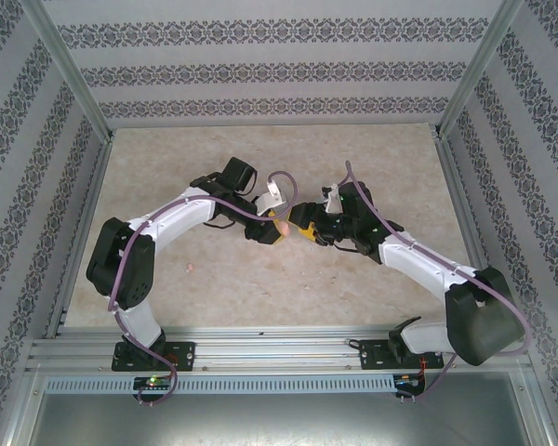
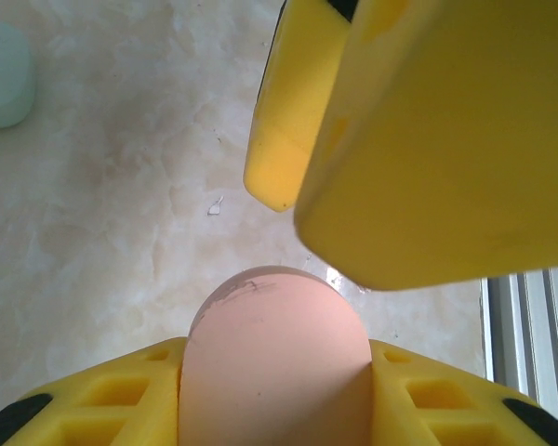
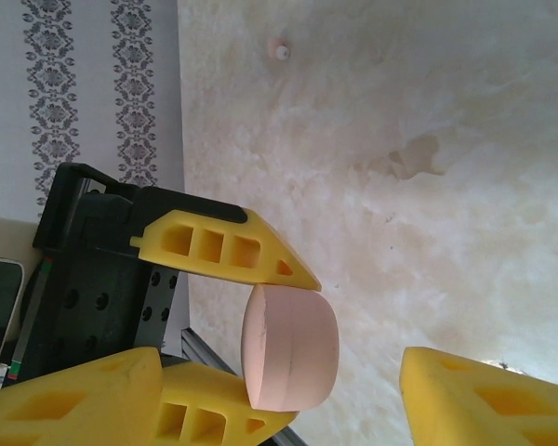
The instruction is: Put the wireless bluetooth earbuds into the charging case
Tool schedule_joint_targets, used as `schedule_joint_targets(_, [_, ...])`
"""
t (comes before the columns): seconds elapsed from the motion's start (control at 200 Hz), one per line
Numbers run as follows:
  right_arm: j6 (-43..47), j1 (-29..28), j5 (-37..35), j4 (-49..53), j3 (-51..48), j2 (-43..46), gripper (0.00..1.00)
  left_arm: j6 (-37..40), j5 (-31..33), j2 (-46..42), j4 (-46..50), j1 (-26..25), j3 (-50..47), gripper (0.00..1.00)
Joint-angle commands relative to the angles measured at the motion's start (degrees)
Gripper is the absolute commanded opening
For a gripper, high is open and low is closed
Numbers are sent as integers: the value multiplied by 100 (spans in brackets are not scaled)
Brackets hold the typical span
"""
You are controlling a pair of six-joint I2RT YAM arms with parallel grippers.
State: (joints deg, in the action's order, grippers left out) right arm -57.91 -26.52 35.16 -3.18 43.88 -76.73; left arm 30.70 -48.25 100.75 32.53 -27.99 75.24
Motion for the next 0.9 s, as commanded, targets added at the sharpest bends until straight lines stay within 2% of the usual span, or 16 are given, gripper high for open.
schedule_joint_targets(0.0, [213, -55, 240, 127, 236, -162, 69, -128, -330, -178, -154, 74, 43, 42])
schedule_joint_targets(0.215, [214, -137, 798, 72, 520, -545, 69, -86, -585, -375, -247, 74, -34, 42])
schedule_joint_targets(0.3, [229, -199, 907, 80, 645, -653, 66, -111, -607, -437, -256, 82, -51, 42])
schedule_joint_targets(0.37, [223, -233, 934, 92, 697, -718, 58, -125, -616, -484, -257, 88, -50, 42])
schedule_joint_targets(0.485, [96, -282, 945, -42, 686, -738, 37, -148, -615, -549, -272, 118, -48, 43])
schedule_joint_targets(0.6, [-148, -279, 897, -212, 623, -661, 23, -387, -433, -628, -460, 195, -110, 49])
schedule_joint_targets(0.664, [-349, -275, 836, -303, 581, -603, 21, -593, -310, -745, -735, 246, -251, 60])
schedule_joint_targets(0.729, [-600, -238, 783, -496, 505, -562, 21, -756, -347, -973, -1112, 349, -481, 65])
schedule_joint_targets(0.894, [-1361, -173, 863, -1309, 431, -510, 21, -1713, -898, -1786, -2763, 892, -1516, 71])
